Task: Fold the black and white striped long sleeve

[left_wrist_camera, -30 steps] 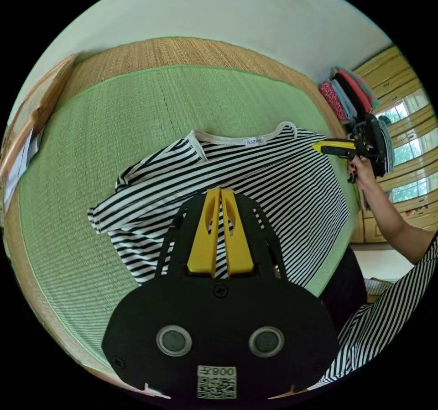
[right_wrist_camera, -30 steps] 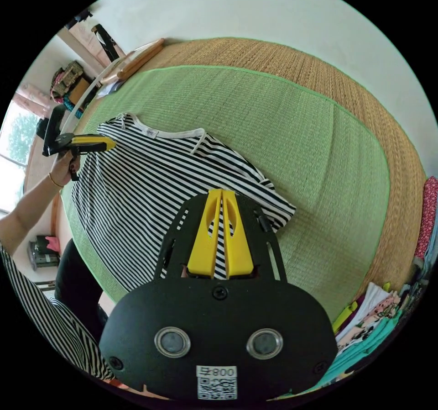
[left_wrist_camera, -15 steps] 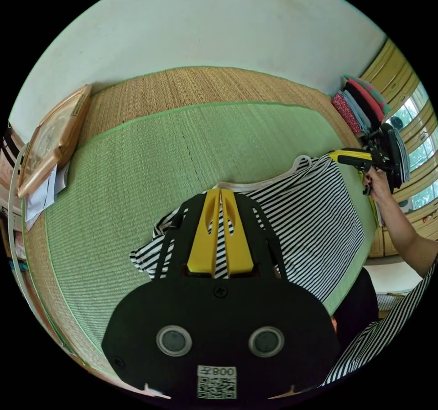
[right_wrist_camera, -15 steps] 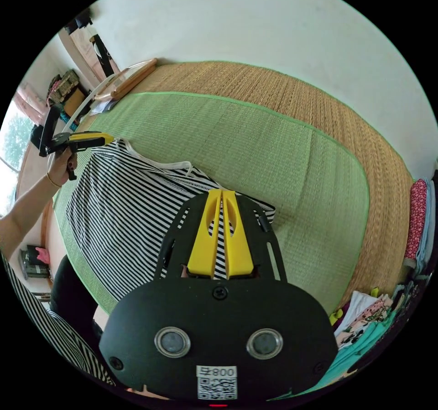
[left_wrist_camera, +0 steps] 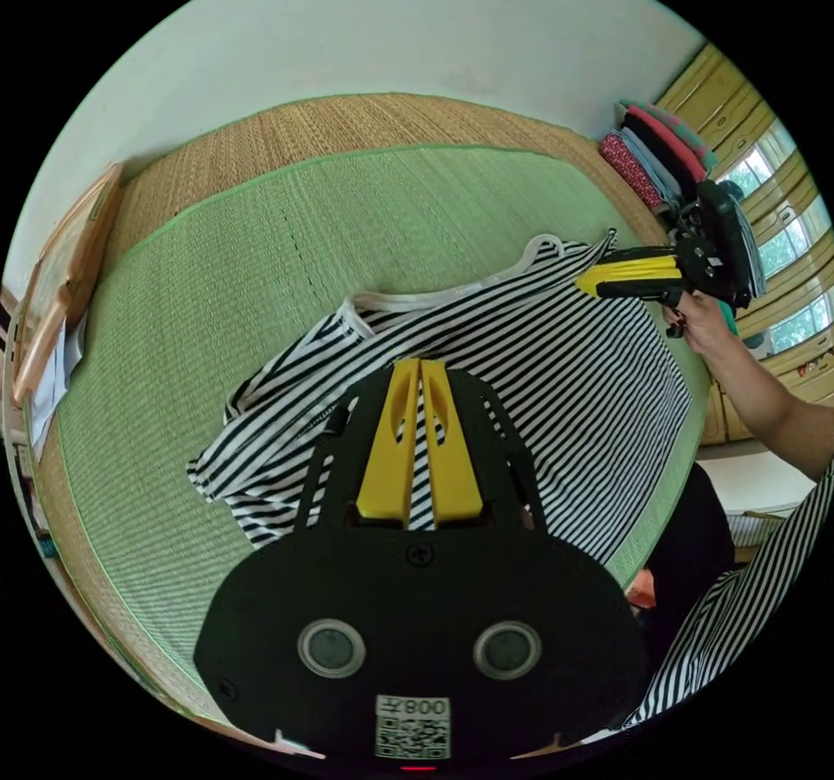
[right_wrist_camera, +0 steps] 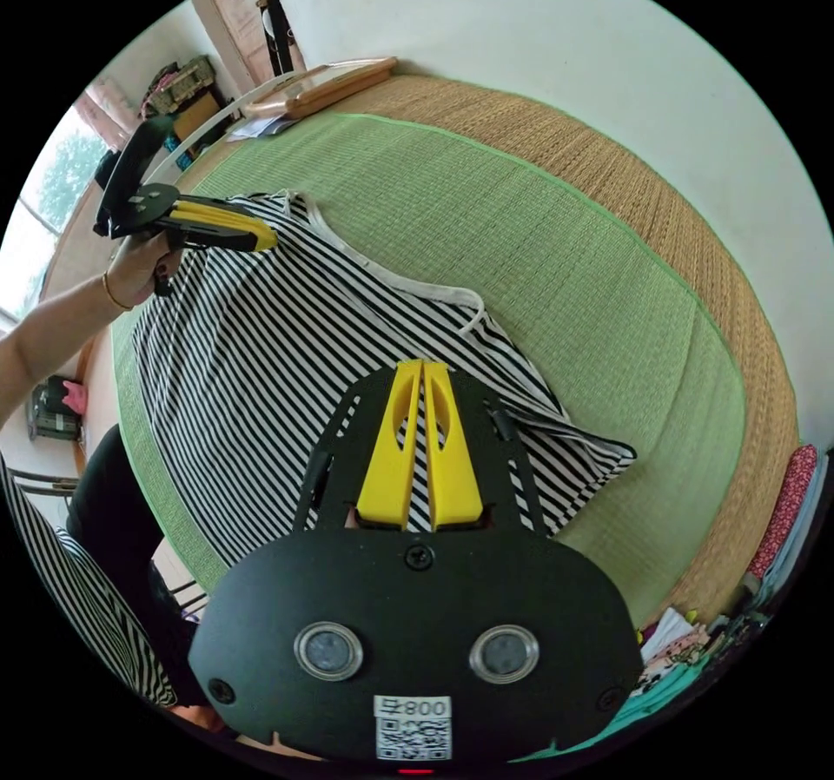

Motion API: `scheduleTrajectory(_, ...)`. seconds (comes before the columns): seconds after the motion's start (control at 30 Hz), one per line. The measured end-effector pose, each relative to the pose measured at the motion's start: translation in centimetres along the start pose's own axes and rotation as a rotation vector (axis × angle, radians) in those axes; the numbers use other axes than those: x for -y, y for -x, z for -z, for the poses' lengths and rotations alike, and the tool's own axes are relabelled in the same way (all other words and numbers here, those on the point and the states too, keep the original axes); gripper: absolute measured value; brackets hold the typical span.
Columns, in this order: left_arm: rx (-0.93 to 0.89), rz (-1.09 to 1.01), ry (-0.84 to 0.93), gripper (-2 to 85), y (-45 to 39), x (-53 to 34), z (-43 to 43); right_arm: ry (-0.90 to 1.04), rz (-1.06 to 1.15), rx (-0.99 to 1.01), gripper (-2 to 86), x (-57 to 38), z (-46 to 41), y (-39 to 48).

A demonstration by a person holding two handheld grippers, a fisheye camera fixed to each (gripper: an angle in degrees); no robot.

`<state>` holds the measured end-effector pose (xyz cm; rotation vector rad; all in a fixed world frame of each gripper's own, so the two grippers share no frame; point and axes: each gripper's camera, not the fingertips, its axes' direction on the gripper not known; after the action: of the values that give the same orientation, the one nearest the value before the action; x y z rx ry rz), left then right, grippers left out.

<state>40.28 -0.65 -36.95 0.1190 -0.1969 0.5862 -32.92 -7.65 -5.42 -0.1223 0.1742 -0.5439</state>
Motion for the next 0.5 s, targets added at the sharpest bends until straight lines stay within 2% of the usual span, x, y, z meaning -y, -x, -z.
scheduleTrajectory(0.3,0.043,0.040,-0.025,0.1,0.8,0.0,0.2,-0.005,-0.036,-0.061,0.1,3.0,1.3,-1.3)
scheduleTrajectory(0.5,0.049,0.075,-0.106,0.1,1.5,-2.9,1.8,-0.100,-0.064,-0.042,0.1,0.3,3.9,-1.0)
